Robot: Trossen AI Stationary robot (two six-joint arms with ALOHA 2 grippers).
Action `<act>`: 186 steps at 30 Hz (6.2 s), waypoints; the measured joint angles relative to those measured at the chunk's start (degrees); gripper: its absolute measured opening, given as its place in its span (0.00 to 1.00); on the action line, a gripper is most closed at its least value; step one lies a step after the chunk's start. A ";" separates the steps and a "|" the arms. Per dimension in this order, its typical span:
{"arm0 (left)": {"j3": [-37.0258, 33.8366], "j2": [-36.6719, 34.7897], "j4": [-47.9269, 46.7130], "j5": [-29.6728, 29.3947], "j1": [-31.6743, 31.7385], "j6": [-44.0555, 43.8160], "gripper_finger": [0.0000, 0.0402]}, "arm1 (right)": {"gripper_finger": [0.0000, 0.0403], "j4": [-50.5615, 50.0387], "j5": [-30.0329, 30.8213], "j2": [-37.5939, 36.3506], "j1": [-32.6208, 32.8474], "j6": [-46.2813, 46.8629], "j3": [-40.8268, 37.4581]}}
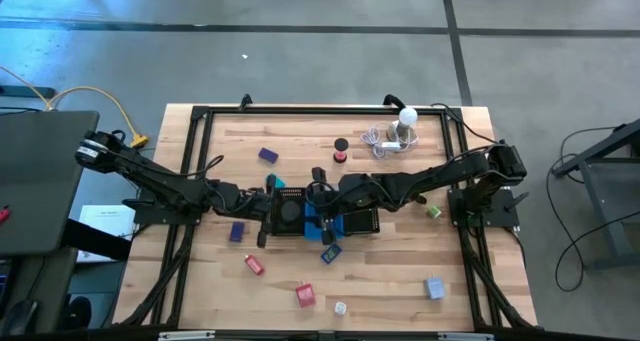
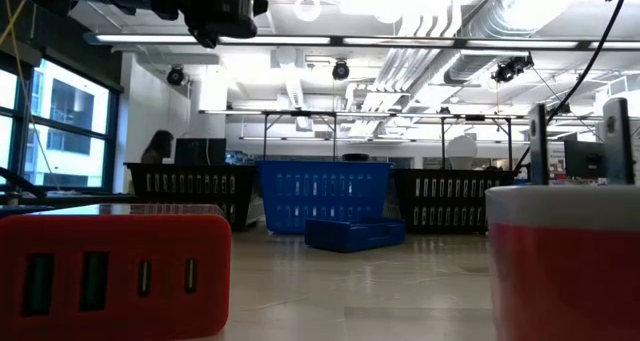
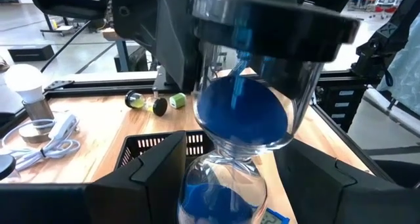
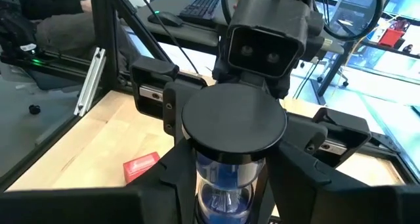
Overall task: Pick & Place Office items
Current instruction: Put the blue hourglass into the blue bin, then put the left violet digital clock into the left black bin
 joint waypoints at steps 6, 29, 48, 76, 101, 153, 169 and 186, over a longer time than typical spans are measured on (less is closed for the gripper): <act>0.00 0.00 -0.04 -0.16 0.02 0.00 0.56 | 0.34 -0.08 2.31 -0.01 0.57 -1.15 0.00; 0.00 0.00 -1.20 0.24 -0.34 -1.76 0.56 | 0.34 -6.92 9.96 -0.19 3.57 -0.64 0.02; -0.02 -0.04 -2.23 0.22 -1.95 -0.22 0.56 | 0.34 -21.02 7.19 -5.33 1.54 10.15 -2.76; -0.02 -0.04 -2.42 0.13 -1.90 0.61 0.56 | 0.35 26.35 2.83 2.11 -6.23 13.70 -29.22; -0.02 -0.04 -2.42 0.13 -1.90 0.46 0.56 | 0.35 29.67 7.92 8.76 -5.44 17.35 -29.01; -0.02 -0.04 -2.44 0.16 -1.90 -1.79 0.56 | 0.68 8.00 25.40 -10.16 3.77 6.96 -29.14; 0.00 -0.04 -3.12 0.16 -1.90 -1.94 0.56 | 0.68 -26.58 -0.90 -29.70 16.31 42.14 -29.09; 2.93 -2.57 -19.08 -2.46 -8.13 -8.80 0.56 | 0.62 -31.14 0.91 -27.52 20.37 48.04 -29.14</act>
